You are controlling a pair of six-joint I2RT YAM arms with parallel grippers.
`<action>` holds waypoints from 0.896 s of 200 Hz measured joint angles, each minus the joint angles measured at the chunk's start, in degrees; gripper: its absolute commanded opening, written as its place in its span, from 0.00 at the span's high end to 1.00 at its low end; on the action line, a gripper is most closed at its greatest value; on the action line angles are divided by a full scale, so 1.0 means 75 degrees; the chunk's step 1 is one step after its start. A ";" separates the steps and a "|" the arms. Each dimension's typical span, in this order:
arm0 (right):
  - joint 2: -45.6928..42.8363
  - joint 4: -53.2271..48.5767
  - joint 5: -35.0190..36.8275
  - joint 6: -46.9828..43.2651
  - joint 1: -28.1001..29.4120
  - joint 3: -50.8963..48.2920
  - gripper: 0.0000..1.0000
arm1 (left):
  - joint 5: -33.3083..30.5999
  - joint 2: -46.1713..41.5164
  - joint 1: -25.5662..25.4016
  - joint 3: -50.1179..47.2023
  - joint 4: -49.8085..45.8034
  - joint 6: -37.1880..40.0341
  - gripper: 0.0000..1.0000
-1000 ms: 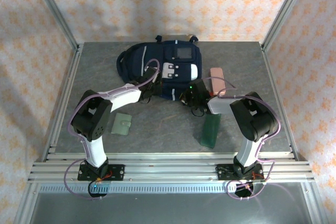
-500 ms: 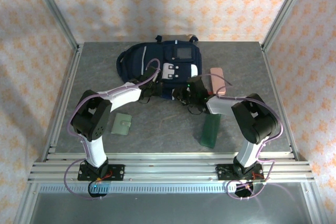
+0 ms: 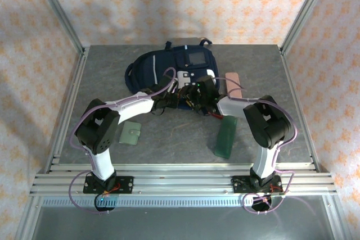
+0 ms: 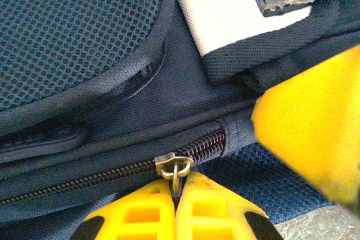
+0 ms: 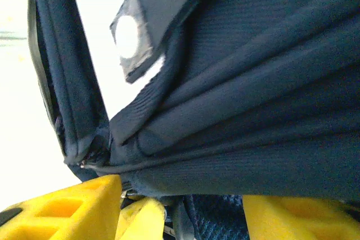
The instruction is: Pack books, pencil case, and school supplies into a backpack
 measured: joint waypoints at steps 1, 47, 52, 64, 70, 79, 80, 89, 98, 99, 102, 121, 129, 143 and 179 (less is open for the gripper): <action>0.0000 0.0000 0.0000 0.0020 -0.0003 0.0000 0.43 | 0.0000 0.0000 0.0000 0.0000 0.0000 0.0000 1.00; 0.0291 -0.0099 0.0227 0.1131 -0.0157 0.0347 0.55 | 0.0015 0.0000 -0.0032 -0.0035 0.0090 -0.0052 1.00; 0.0393 -0.0172 0.0233 0.1276 -0.0157 0.0458 0.58 | 0.0006 0.0000 -0.0041 -0.0038 0.0096 -0.0052 1.00; 0.0629 -0.0341 0.0230 0.1507 -0.0157 0.0679 0.74 | -0.0035 0.0000 -0.0050 -0.0047 0.0102 -0.0058 1.00; 0.0705 -0.0417 0.0230 0.1559 -0.0154 0.0772 0.85 | -0.0079 0.0000 -0.0050 -0.0047 0.0102 -0.0070 1.00; 0.0775 -0.0472 0.0283 0.1684 -0.0154 0.0883 0.96 | -0.0149 0.0000 -0.0050 -0.0047 0.0102 -0.0111 1.00; 0.0781 -0.0475 0.0283 0.1667 -0.0157 0.0892 0.98 | -0.0166 0.0000 -0.0050 -0.0047 0.0102 -0.0111 1.00; 0.0799 -0.0431 0.0289 0.1760 -0.0175 0.0918 1.00 | -0.0242 0.0000 -0.0050 -0.0047 0.0105 -0.0137 1.00; 0.0801 -0.0399 0.0286 0.1789 -0.0187 0.0903 1.00 | -0.0303 0.0000 -0.0052 -0.0047 0.0111 -0.0166 1.00; 0.0801 -0.0396 0.0286 0.1792 -0.0187 0.0903 1.00 | -0.0309 0.0000 -0.0052 -0.0047 0.0108 -0.0166 1.00; 0.0801 -0.0367 0.0294 0.1827 -0.0187 0.0883 1.00 | -0.0356 0.0000 -0.0058 -0.0050 0.0108 -0.0169 1.00; 0.0743 0.0070 0.0367 0.1836 -0.0187 0.0580 1.00 | -0.0699 -0.0003 -0.0140 -0.0134 0.0131 -0.0172 1.00; 0.0691 0.0268 0.0379 0.1836 -0.0198 0.0425 1.00 | -0.0842 -0.0017 -0.0149 -0.0233 0.0169 -0.0175 1.00; 0.0577 0.0466 0.0393 0.1833 -0.0221 0.0195 1.00 | -0.0994 -0.0108 -0.0125 -0.0501 0.0280 -0.0192 1.00; 0.0318 0.0627 0.0399 0.1810 -0.0312 -0.0134 1.00 | -0.1131 -0.0793 0.0463 -0.1274 0.0318 -0.0198 1.00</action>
